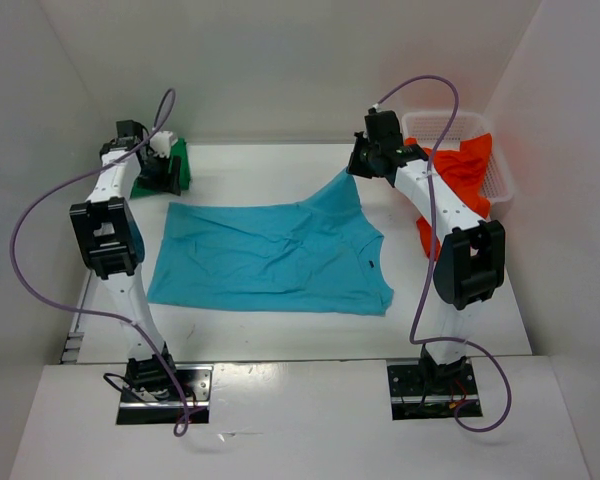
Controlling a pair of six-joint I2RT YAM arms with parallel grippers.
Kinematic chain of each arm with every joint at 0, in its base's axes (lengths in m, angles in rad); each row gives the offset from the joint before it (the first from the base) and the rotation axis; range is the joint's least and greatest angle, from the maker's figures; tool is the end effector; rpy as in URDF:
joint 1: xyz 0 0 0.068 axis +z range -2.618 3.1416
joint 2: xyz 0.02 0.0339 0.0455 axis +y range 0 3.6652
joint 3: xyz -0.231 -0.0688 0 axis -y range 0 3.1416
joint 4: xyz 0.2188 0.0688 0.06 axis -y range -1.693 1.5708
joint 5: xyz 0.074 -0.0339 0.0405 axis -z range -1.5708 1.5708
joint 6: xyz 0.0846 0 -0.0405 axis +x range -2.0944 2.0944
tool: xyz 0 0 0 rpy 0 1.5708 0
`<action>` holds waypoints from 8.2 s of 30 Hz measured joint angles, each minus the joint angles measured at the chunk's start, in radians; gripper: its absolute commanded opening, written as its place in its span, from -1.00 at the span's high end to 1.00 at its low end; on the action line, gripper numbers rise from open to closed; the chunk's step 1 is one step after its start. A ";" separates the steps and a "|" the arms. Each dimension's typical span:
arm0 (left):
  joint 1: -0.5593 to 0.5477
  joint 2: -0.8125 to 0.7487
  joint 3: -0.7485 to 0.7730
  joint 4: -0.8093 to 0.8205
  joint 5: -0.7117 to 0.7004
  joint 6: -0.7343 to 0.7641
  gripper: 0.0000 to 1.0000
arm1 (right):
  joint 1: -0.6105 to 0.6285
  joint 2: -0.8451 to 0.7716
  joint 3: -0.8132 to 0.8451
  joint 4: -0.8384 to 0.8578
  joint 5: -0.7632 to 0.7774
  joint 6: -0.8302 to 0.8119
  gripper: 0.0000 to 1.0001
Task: Fold and stack the t-shirts
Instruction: Grap the side of the flattened tshirt furthest away from the robot with both arms, then fold the other side of the tshirt into a rectangle
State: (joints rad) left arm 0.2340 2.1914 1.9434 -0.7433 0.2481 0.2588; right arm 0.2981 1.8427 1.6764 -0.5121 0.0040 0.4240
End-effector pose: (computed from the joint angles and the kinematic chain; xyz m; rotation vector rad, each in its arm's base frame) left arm 0.4587 0.0880 0.1753 0.1249 2.5181 -0.1214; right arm 0.4123 0.1263 0.2594 0.1454 2.2728 0.3806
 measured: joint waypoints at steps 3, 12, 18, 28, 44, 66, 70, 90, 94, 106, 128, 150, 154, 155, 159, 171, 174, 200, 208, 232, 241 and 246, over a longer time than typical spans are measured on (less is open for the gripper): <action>-0.016 0.048 0.010 0.003 -0.023 0.001 -0.48 | 0.000 0.000 0.000 0.000 -0.001 -0.001 1.00; -0.016 0.141 0.014 0.000 -0.061 0.004 -0.43 | 0.000 0.000 0.001 -0.002 -0.001 -0.005 1.00; -0.016 0.143 0.013 -0.003 -0.035 0.016 0.59 | 0.000 0.000 0.001 -0.002 0.001 -0.007 1.00; -0.016 -0.010 -0.209 0.050 0.018 0.139 1.00 | 0.000 -0.014 0.004 -0.018 0.001 -0.015 1.00; -0.018 -0.521 -0.717 0.237 -0.144 0.472 1.00 | -0.011 -0.340 -0.476 -0.061 -0.006 0.095 1.00; -0.066 -0.389 -0.560 0.379 -0.159 0.362 1.00 | -0.067 -0.071 -0.142 0.001 0.040 0.058 1.00; -0.064 -0.462 -0.669 0.354 -0.166 0.443 1.00 | -0.060 -0.191 -0.329 -0.004 0.003 0.086 1.00; -0.061 -0.507 -0.905 0.416 -0.256 0.658 1.00 | 0.107 -0.359 -0.696 -0.066 -0.063 0.343 1.00; -0.061 -0.489 -0.905 0.429 -0.264 0.659 1.00 | 0.109 -0.355 -0.695 -0.099 -0.051 0.344 1.00; -0.079 -0.478 -0.916 0.459 -0.280 0.659 1.00 | 0.230 -0.362 -0.696 -0.166 -0.042 0.372 1.00; -0.077 -0.470 -0.933 0.528 -0.354 0.636 1.00 | 0.292 -0.369 -0.687 -0.246 -0.076 0.421 1.00; -0.128 -0.262 -0.419 0.477 -0.275 0.441 1.00 | 0.029 -0.089 -0.162 -0.220 0.048 0.274 1.00; -0.141 -0.269 -0.523 0.517 -0.294 0.456 1.00 | 0.113 -0.142 -0.273 -0.214 0.003 0.298 1.00; -0.139 -0.269 -0.540 0.518 -0.297 0.463 1.00 | 0.142 -0.153 -0.293 -0.223 -0.009 0.308 1.00; -0.122 -0.269 -0.565 0.517 -0.307 0.475 1.00 | 0.267 -0.196 -0.332 -0.268 -0.059 0.354 1.00; -0.094 -0.415 -0.737 0.543 -0.306 0.556 1.00 | 0.319 -0.353 -0.580 -0.293 -0.113 0.440 1.00; -0.071 -0.415 -0.755 0.542 -0.306 0.584 1.00 | 0.319 -0.352 -0.603 -0.288 -0.117 0.447 1.00; -0.016 -0.433 -0.878 0.504 -0.305 0.726 -0.04 | 0.363 -0.231 -0.691 -0.197 -0.175 0.404 0.01; 0.082 -0.443 -0.777 0.442 -0.287 0.708 -0.36 | 0.364 -0.362 -0.730 -0.185 -0.173 0.415 -0.01; -0.813 -0.371 -0.518 0.167 0.209 0.468 -0.55 | 0.364 -0.307 -0.794 -0.072 -0.109 0.467 0.14; -0.873 -0.275 -0.533 0.299 0.238 0.362 -0.54 | 0.365 -0.431 -0.828 -0.094 -0.088 0.502 0.14; -0.870 -0.244 -0.547 0.303 0.257 0.341 -0.43 | 0.352 -0.499 -0.828 -0.136 -0.050 0.526 0.14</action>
State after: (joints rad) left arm -0.6357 1.9472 1.3964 -0.4400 0.5049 0.6003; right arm 0.6506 1.3441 0.8482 -0.6479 -0.0463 0.9497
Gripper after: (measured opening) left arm 0.738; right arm 0.434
